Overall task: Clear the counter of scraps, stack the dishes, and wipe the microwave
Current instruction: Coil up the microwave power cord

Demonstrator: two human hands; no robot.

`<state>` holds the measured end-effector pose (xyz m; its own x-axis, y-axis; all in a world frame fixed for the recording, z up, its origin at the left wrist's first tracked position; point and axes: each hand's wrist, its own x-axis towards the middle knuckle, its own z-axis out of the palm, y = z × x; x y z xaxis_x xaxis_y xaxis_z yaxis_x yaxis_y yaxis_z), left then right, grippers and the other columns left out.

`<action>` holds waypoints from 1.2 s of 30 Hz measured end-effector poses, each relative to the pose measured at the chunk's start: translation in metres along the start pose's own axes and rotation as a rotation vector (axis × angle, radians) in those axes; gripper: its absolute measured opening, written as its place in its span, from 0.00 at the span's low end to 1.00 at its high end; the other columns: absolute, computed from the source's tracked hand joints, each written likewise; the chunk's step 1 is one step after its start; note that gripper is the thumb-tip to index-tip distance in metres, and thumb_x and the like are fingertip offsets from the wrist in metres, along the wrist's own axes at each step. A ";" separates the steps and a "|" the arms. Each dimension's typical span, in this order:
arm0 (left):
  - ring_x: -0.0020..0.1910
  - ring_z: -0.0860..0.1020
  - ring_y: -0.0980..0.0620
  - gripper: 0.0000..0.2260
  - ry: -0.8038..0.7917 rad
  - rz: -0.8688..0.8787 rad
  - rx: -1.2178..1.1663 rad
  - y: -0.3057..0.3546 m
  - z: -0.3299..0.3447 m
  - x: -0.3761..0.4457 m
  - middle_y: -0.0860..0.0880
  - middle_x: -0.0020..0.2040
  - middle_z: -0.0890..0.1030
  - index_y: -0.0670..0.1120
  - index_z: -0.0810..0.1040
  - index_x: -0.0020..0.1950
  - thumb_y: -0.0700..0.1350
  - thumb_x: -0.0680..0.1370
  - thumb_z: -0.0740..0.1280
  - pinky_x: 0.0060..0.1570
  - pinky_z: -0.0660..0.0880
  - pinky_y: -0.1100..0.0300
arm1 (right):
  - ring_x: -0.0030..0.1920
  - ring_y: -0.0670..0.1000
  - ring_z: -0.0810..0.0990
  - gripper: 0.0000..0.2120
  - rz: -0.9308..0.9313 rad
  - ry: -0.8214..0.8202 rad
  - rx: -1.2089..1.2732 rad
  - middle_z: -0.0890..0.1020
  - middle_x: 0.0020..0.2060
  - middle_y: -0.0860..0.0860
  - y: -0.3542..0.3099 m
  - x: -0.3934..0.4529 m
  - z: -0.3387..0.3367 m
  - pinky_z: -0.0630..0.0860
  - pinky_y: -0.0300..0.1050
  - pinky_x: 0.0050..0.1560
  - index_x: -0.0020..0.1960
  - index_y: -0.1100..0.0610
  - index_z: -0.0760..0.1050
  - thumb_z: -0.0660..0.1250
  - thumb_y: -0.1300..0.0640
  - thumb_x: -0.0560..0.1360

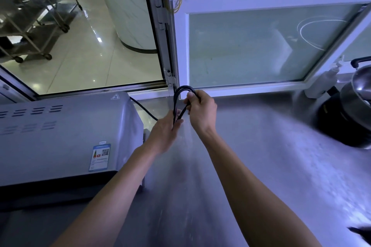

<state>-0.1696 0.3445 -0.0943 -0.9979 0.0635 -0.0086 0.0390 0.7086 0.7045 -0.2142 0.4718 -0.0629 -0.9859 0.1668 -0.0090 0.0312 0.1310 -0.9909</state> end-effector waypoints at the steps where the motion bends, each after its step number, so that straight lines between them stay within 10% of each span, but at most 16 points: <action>1: 0.37 0.76 0.51 0.08 -0.011 -0.002 -0.010 -0.001 -0.001 0.000 0.53 0.42 0.78 0.49 0.72 0.57 0.50 0.84 0.56 0.43 0.73 0.53 | 0.33 0.46 0.76 0.12 0.004 -0.001 0.003 0.83 0.35 0.49 0.000 0.000 0.002 0.78 0.45 0.38 0.39 0.54 0.77 0.63 0.55 0.81; 8: 0.41 0.77 0.47 0.12 -0.063 -0.139 -0.199 -0.001 -0.012 -0.003 0.47 0.42 0.80 0.46 0.76 0.50 0.48 0.84 0.56 0.42 0.78 0.44 | 0.31 0.45 0.76 0.11 0.003 -0.058 -0.021 0.84 0.35 0.49 -0.004 0.006 0.006 0.78 0.46 0.39 0.40 0.56 0.78 0.64 0.54 0.80; 16: 0.30 0.72 0.60 0.12 -0.024 -0.128 -0.245 0.000 -0.025 -0.001 0.55 0.32 0.77 0.46 0.74 0.45 0.45 0.84 0.55 0.29 0.72 0.60 | 0.31 0.46 0.78 0.11 -0.041 -0.167 -0.030 0.84 0.35 0.53 -0.019 0.010 0.000 0.78 0.49 0.39 0.45 0.58 0.80 0.67 0.52 0.79; 36: 0.22 0.67 0.54 0.14 -0.011 -0.125 -0.429 0.020 -0.086 0.050 0.45 0.32 0.76 0.44 0.72 0.44 0.49 0.84 0.55 0.23 0.65 0.60 | 0.46 0.49 0.84 0.10 -0.221 -0.149 -0.161 0.85 0.45 0.48 -0.085 0.048 -0.002 0.82 0.51 0.51 0.58 0.54 0.80 0.66 0.53 0.80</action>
<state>-0.2234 0.3021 -0.0197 -0.9930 0.0052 -0.1183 -0.1087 0.3560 0.9281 -0.2641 0.4706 0.0215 -0.9845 -0.0269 0.1733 -0.1733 0.3031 -0.9371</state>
